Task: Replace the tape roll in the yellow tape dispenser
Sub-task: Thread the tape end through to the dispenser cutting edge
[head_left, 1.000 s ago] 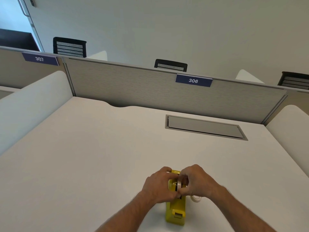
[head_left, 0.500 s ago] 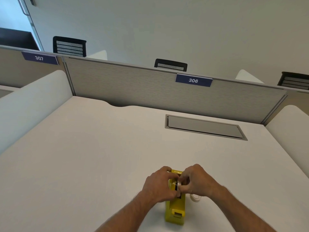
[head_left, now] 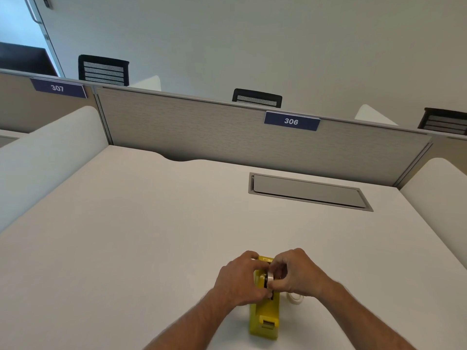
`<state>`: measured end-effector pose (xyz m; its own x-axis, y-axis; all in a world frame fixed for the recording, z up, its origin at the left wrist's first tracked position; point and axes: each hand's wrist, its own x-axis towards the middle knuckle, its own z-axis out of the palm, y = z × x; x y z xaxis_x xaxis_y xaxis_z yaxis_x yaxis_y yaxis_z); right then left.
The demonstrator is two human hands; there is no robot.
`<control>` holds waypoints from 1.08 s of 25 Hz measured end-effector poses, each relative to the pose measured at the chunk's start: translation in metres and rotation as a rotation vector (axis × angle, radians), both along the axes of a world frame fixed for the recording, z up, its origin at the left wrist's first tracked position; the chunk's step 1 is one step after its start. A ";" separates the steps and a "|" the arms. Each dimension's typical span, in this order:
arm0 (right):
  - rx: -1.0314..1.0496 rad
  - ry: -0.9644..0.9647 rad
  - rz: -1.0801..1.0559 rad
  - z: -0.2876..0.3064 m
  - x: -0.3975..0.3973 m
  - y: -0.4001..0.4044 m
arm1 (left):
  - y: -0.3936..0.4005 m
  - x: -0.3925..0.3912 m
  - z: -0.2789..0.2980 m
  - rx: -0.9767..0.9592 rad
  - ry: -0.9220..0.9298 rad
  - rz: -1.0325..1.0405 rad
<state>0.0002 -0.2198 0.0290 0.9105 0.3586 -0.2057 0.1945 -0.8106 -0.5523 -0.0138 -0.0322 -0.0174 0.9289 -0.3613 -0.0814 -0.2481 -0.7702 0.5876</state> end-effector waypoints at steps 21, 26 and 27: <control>-0.018 0.028 0.036 0.009 0.008 -0.002 | -0.001 0.002 -0.001 0.021 -0.005 0.006; -0.098 -0.040 0.092 0.011 -0.001 0.001 | -0.001 0.002 -0.001 -0.014 -0.005 0.006; -0.120 -0.062 0.108 0.011 -0.003 0.002 | -0.001 0.002 0.000 -0.017 -0.004 0.008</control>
<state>-0.0025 -0.2181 0.0404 0.8806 0.4310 -0.1970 0.3146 -0.8426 -0.4371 -0.0119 -0.0332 -0.0177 0.9320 -0.3553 -0.0719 -0.2444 -0.7623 0.5993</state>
